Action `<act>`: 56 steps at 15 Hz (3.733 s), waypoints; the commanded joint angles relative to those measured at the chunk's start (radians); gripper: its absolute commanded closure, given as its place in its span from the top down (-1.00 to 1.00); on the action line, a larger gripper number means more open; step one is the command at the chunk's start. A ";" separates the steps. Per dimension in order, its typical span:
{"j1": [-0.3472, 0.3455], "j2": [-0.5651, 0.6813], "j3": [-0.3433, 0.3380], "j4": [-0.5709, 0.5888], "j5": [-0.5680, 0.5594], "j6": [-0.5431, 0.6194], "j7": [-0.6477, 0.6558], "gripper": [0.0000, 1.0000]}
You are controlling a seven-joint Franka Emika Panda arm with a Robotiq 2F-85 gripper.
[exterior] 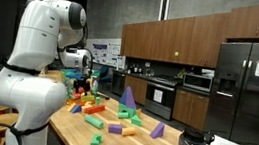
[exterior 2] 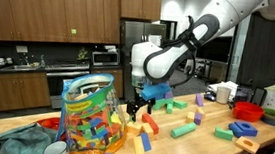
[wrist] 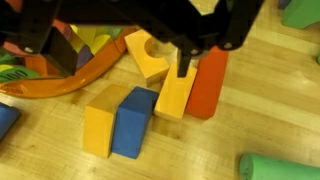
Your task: Put the blue triangle into the bag
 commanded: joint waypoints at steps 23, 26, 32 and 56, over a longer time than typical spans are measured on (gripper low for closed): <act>0.045 0.053 -0.132 -0.177 -0.106 0.256 0.183 1.00; 0.042 0.053 -0.151 -0.172 -0.145 0.266 0.227 1.00; 0.046 0.036 -0.106 -0.180 -0.091 0.261 0.208 1.00; 0.166 0.095 -0.227 -0.152 -0.469 0.299 0.510 1.00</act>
